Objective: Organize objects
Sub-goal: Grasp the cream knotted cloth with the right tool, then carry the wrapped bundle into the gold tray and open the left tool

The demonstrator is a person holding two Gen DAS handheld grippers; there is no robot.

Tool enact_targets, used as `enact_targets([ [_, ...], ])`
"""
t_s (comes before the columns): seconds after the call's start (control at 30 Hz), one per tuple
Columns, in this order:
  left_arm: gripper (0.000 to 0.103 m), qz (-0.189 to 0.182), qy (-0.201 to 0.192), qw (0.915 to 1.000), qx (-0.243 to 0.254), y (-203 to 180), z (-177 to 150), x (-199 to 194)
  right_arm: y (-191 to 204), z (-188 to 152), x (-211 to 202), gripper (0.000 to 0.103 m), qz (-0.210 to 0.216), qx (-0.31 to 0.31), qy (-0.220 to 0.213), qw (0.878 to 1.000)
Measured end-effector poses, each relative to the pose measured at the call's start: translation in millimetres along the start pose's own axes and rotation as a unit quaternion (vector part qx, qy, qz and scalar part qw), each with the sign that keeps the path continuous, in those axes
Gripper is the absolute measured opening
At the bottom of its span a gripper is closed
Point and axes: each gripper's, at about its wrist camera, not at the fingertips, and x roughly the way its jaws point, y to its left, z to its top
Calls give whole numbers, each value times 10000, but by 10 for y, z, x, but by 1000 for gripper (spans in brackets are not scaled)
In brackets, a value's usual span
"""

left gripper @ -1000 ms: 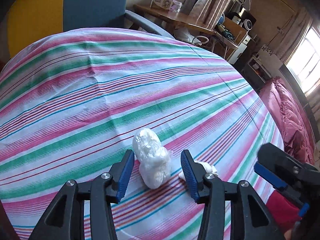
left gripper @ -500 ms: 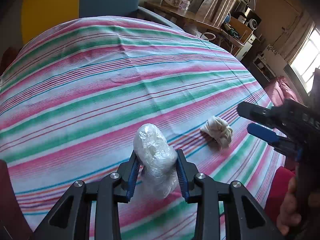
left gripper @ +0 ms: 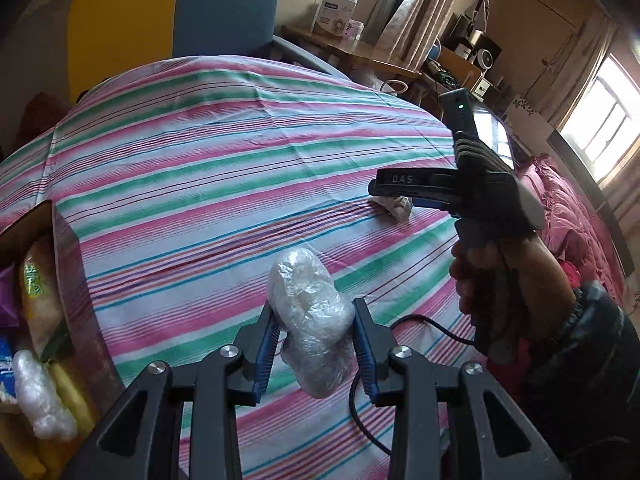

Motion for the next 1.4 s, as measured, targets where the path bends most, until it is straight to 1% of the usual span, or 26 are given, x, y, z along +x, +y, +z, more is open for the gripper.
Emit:
enact_targets([
  [0.03,35,33,-45,10000,-7,22,-40,-77,24,-8,30,63,-64,-113,38,9999],
  [0.07,35,60,-86,9999,-23,42,-68,-131,51,-23,67,57,-103,-240,103,9996],
  [0.1,35,95,-133,9999,-45,65,-92,-192,72,-25,75,47,-173,-371,150,9990],
  [0.13,35,138,-186,9997,-71,96,-121,-265,111,-37,66,46,-255,-530,86,9982],
  [0.17,35,194,-263,9994,-100,132,-155,-354,142,-40,71,40,-255,-614,88,9978],
  [0.2,35,260,-346,9990,-121,161,-184,-434,150,-51,68,39,-274,-648,79,9975],
  [0.4,35,811,-727,9938,-214,388,-377,-855,162,-74,51,38,-363,-793,70,9962],
  [0.57,35,1125,-836,9895,-346,545,-559,-1057,215,-42,95,38,-427,-850,65,9954],
  [0.7,35,1263,-879,9872,-429,614,-687,-1167,234,-56,99,38,-468,-903,37,9948],
  [1.1,35,1324,-935,9847,-643,743,-897,-1295,247,-89,82,38,-493,-949,-41,9943],
  [1.4,35,1338,-867,9838,-816,872,-1031,-1307,285,-112,91,39,-562,-1040,-44,9930],
])
